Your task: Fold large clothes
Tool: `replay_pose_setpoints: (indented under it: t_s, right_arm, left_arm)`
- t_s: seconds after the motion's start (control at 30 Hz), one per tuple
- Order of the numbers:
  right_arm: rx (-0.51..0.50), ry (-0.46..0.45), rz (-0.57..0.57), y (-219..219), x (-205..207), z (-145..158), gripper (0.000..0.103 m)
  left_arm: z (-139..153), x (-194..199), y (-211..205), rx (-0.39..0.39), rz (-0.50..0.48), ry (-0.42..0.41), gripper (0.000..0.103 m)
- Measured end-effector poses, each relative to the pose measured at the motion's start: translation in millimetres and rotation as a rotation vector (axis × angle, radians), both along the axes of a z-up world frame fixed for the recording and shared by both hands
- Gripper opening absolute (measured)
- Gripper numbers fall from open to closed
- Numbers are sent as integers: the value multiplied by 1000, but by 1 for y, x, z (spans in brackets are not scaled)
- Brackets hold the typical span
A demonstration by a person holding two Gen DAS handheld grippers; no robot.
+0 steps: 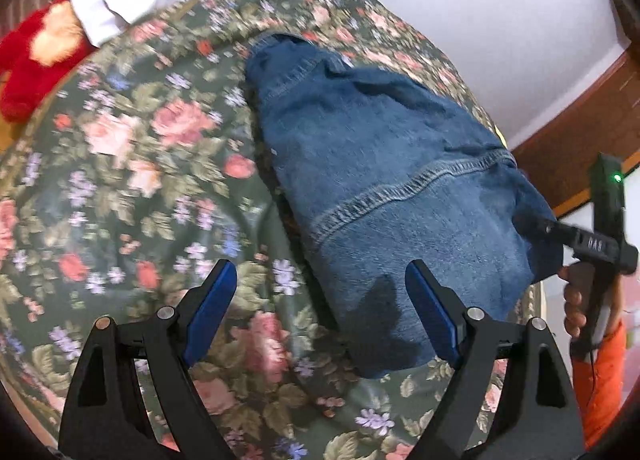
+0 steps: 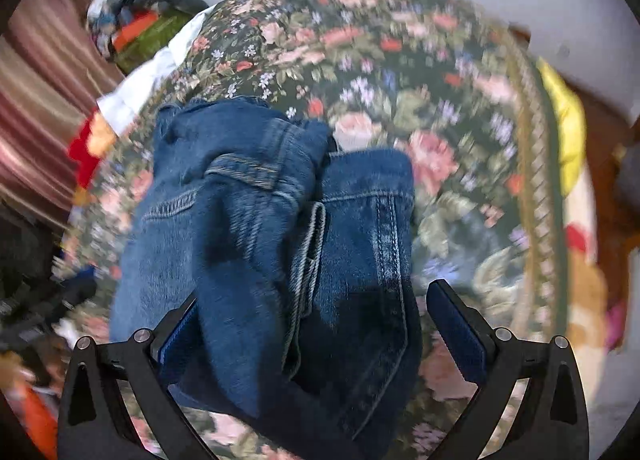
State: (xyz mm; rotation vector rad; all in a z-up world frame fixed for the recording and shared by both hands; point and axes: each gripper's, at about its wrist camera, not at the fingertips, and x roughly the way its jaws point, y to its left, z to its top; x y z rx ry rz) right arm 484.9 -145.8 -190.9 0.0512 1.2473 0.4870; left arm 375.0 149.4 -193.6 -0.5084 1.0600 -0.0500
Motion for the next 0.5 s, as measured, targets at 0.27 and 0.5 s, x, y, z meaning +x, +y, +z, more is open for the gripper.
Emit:
replay_pose_setpoints:
  t_s: [0.27,0.5]
  right_arm:
    - [160,134,66,-7,19,-27,103]
    - [285,253,111,15,43,-56,103]
  left_arm:
    - [-30,30,1,-135,7,35,92]
    - [-68,52,17,-390,46,76,100]
